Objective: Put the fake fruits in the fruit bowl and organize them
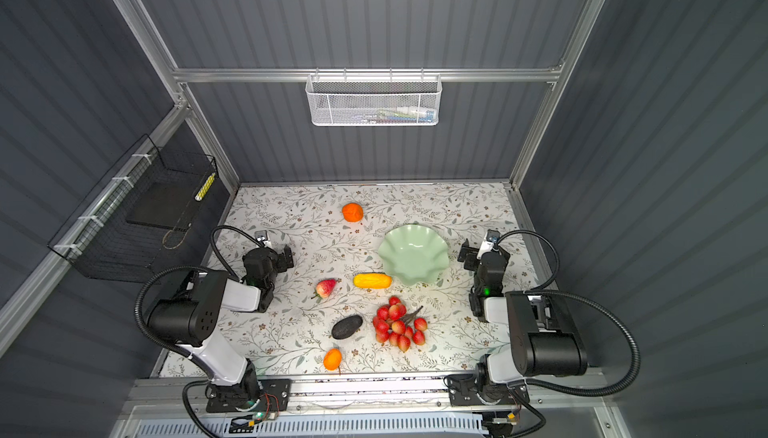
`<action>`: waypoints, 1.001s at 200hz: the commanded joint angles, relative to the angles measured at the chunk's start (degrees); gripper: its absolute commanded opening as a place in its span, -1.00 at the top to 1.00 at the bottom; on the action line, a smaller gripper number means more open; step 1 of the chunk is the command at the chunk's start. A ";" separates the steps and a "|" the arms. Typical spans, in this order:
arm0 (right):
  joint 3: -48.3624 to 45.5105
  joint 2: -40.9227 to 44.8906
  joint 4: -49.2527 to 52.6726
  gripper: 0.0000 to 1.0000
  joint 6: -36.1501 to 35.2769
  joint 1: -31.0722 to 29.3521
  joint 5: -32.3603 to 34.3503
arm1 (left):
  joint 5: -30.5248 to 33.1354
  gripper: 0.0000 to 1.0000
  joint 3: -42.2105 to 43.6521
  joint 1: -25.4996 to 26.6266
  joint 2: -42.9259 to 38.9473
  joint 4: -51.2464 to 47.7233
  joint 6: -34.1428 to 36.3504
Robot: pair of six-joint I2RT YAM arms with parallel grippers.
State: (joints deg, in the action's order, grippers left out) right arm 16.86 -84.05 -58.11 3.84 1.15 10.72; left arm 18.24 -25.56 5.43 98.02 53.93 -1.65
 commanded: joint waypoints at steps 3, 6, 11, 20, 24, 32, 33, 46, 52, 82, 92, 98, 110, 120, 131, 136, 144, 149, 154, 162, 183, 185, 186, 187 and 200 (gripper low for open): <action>0.54 0.40 -0.42 -0.98 0.23 0.17 0.03 | -1.48 -0.99 -0.89 -0.33 -0.91 -1.36 1.38; 0.46 0.45 -0.39 -0.98 0.21 0.17 0.01 | -1.56 -0.99 -0.95 -0.33 -1.16 -1.57 1.43; 0.33 0.51 -0.91 -0.98 0.08 0.09 0.18 | -1.74 -0.99 -0.98 -0.33 -1.63 -1.95 1.60; 0.43 2.22 0.93 -0.98 -0.03 -0.08 0.24 | -1.93 -1.00 -1.06 -0.33 -2.85 -3.02 1.82; 0.85 3.67 3.04 -0.98 -0.15 -0.17 0.33 | -1.92 -0.99 -1.32 -0.31 -3.60 -4.16 1.83; 2.42 7.07 9.36 -0.98 -0.14 -0.39 1.33 | -1.70 -0.99 -2.16 -0.33 -5.51 -7.75 1.54; 2.80 7.68 10.31 -0.98 -0.14 -0.42 1.50 | -1.67 -0.99 -2.28 -0.33 -5.71 -8.21 1.46; 7.99 12.85 24.39 -0.98 2.60 -0.88 5.16 | -1.01 -1.00 -5.03 -0.25 -9.05 -16.87 -0.11; 11.02 14.71 30.76 -0.98 6.64 -0.88 6.12 | -0.99 -0.99 -6.98 -0.28 -10.53 -21.62 -1.37; 19.21 19.52 44.00 -0.98 17.26 -0.80 -4.53 | -4.94 -0.98 -15.04 -0.26 -15.03 -37.24 -9.05; 18.22 19.54 42.09 -0.98 18.44 -0.80 -6.21 | -8.24 -0.96 -17.45 -0.30 -16.21 -41.34 -10.91; 17.99 19.53 41.56 -0.98 18.75 -0.84 -7.34 | -10.69 -0.95 -18.43 -0.30 -16.76 -42.93 -11.79; 18.56 19.54 42.72 -0.98 20.04 -0.79 -8.59 | -14.49 -0.91 -20.63 -0.20 -17.46 -45.91 -13.14; 19.93 19.54 45.09 -0.98 20.44 -0.80 -8.95 | -15.34 -0.91 -22.70 0.00 -17.52 -48.78 -14.78; 21.47 19.40 47.51 -0.98 20.01 -0.85 -9.96 | -16.53 -0.91 -24.47 0.77 -16.73 -49.82 -15.01; 21.85 19.09 48.32 -0.98 19.90 -0.87 -10.48 | -16.61 -0.91 -25.33 1.42 -16.23 -50.24 -14.92; 22.22 18.37 49.12 -0.98 20.17 -0.83 -11.14 | -16.13 -0.91 -27.16 2.87 -14.93 -51.11 -14.52; 22.29 18.04 49.43 -0.98 20.32 -0.82 -11.79 | -15.56 -0.91 -28.49 3.97 -13.88 -51.80 -14.01; 22.27 17.70 49.57 -0.98 20.40 -0.87 -12.54 | -14.58 -0.90 -29.99 5.31 -12.64 -52.60 -13.40; 22.24 17.32 49.73 -0.98 20.58 -0.91 -13.61 | -12.77 -0.91 -32.60 7.42 -10.39 -53.96 -12.29; 22.49 17.08 51.73 -0.98 21.03 -0.88 -15.37 | -11.92 -0.91 -40.51 11.09 -3.27 -57.23 -11.35; 22.44 17.12 51.88 -0.98 21.04 -0.88 -15.60 | -12.09 -0.92 -41.19 11.27 -2.63 -57.37 -11.49; 22.39 17.10 51.92 -0.98 20.99 -0.88 -15.71 | -12.18 -0.92 -41.43 11.36 -2.21 -57.37 -11.51; 22.36 17.13 51.94 -0.98 20.97 -0.88 -15.81 | -12.22 -0.92 -41.77 11.44 -1.86 -57.41 -11.57; 21.99 17.51 52.26 -0.98 20.60 -0.88 -16.38 | -13.23 -0.92 -45.83 12.25 2.57 -57.44 -12.12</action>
State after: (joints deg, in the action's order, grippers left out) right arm 37.63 -66.98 -8.86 24.03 0.51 -2.22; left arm 6.02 -64.66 15.97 94.15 1.52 -14.00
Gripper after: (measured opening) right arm 0.989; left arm 0.958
